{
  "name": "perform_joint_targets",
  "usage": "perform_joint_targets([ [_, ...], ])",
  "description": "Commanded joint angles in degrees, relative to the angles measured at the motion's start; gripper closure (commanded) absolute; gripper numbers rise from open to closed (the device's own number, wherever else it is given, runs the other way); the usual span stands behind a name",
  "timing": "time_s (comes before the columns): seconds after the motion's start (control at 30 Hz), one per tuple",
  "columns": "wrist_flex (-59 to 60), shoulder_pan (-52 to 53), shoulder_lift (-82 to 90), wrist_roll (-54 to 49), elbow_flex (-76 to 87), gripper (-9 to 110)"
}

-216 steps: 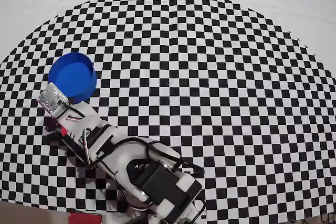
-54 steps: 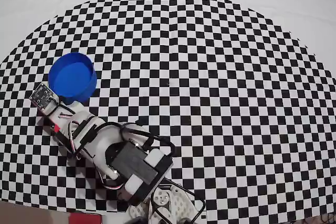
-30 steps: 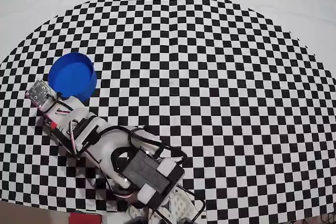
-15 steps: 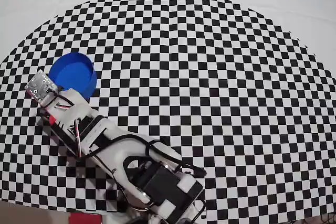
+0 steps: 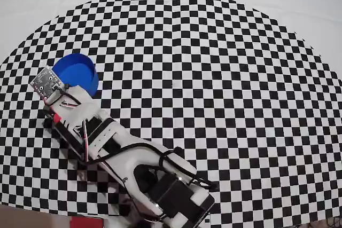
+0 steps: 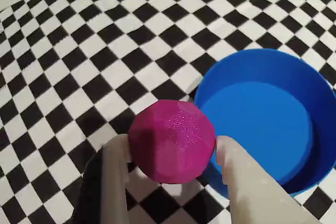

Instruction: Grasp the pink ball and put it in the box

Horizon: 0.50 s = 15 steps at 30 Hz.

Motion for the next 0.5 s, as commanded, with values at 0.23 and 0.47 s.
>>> perform_joint_targets([
  [0.23,1.85,1.23,6.59,-0.26,1.67,101],
  [0.47,1.85,1.85,6.77,-0.35,1.76,101],
])
